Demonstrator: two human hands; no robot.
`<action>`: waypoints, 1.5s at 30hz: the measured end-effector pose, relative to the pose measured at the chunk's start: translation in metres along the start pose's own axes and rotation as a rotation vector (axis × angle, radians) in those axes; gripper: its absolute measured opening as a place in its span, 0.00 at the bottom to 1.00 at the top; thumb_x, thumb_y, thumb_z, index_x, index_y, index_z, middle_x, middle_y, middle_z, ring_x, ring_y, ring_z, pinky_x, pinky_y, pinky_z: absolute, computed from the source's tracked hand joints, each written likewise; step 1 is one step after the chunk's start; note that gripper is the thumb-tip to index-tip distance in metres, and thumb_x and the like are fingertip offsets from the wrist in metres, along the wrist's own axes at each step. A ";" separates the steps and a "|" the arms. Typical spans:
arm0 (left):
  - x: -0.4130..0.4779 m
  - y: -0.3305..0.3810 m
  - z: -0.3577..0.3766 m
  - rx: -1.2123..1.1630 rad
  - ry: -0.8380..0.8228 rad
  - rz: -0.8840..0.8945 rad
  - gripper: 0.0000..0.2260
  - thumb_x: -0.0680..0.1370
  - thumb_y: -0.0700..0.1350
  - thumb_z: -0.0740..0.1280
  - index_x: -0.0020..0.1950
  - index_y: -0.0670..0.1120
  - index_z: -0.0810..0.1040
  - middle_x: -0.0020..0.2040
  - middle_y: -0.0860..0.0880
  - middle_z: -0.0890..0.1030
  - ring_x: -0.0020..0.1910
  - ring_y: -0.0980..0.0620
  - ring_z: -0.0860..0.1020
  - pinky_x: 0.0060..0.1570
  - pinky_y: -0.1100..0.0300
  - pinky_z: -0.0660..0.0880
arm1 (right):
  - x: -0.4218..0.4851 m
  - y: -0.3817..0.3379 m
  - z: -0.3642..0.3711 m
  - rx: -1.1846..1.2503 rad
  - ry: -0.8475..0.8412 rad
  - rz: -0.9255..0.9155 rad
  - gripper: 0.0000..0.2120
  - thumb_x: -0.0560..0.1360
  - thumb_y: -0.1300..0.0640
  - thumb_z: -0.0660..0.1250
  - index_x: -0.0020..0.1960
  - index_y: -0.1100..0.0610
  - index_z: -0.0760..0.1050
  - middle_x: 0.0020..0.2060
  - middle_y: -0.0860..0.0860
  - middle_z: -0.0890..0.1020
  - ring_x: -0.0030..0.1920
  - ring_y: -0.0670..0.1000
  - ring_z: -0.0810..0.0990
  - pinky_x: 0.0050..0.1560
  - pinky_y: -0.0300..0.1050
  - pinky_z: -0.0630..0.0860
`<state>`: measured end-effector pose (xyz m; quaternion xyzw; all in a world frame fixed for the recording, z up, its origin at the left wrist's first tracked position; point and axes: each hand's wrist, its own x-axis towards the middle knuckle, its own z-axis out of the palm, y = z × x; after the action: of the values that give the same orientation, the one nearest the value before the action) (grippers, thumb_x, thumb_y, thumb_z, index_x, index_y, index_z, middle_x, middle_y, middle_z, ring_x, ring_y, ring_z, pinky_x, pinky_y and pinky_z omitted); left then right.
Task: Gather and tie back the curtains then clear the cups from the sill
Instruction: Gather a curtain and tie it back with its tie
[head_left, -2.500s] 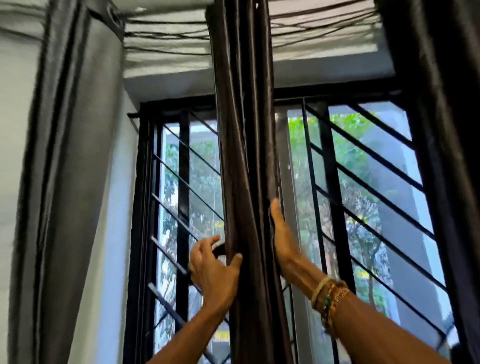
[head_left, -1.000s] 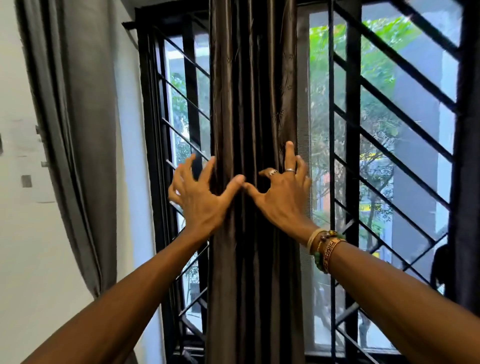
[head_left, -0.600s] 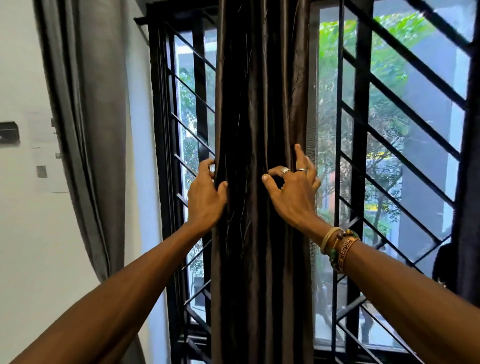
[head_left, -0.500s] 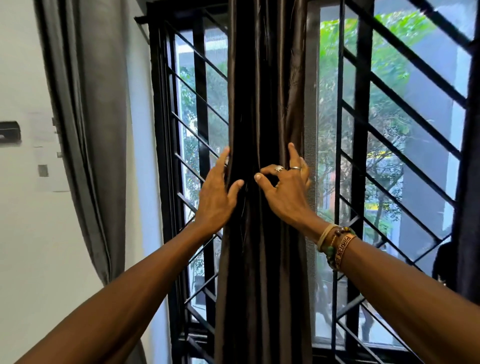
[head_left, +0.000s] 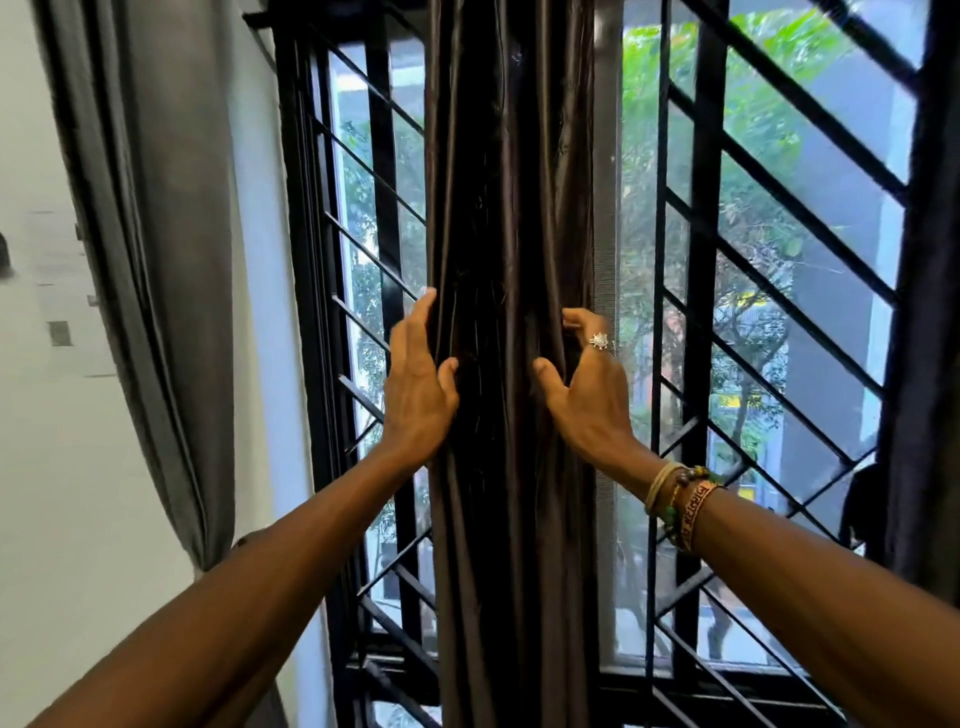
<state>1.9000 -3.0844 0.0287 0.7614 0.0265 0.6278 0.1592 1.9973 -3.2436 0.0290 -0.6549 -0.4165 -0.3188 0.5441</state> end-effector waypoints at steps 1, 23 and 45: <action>0.001 -0.001 -0.001 0.032 -0.028 0.039 0.30 0.75 0.30 0.66 0.75 0.49 0.66 0.70 0.42 0.68 0.55 0.64 0.68 0.53 0.79 0.67 | 0.001 0.006 0.000 -0.053 -0.008 -0.003 0.21 0.77 0.57 0.70 0.68 0.59 0.71 0.66 0.54 0.76 0.63 0.54 0.76 0.64 0.50 0.74; -0.002 0.001 0.004 -0.010 0.049 -0.183 0.18 0.79 0.37 0.66 0.67 0.44 0.65 0.49 0.48 0.76 0.39 0.47 0.76 0.40 0.51 0.76 | -0.005 0.036 -0.017 -0.038 0.252 0.192 0.23 0.75 0.63 0.70 0.64 0.53 0.63 0.48 0.50 0.77 0.46 0.56 0.81 0.41 0.46 0.75; -0.007 0.020 0.025 -0.321 -0.062 -0.295 0.34 0.73 0.40 0.73 0.73 0.52 0.59 0.51 0.51 0.83 0.45 0.58 0.83 0.45 0.66 0.78 | 0.012 0.020 0.024 0.236 0.064 0.316 0.18 0.81 0.53 0.63 0.69 0.60 0.72 0.63 0.53 0.76 0.61 0.47 0.74 0.62 0.44 0.72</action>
<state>1.9199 -3.1103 0.0235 0.7333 0.0325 0.5700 0.3693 2.0197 -3.2190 0.0258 -0.6333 -0.3254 -0.1991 0.6733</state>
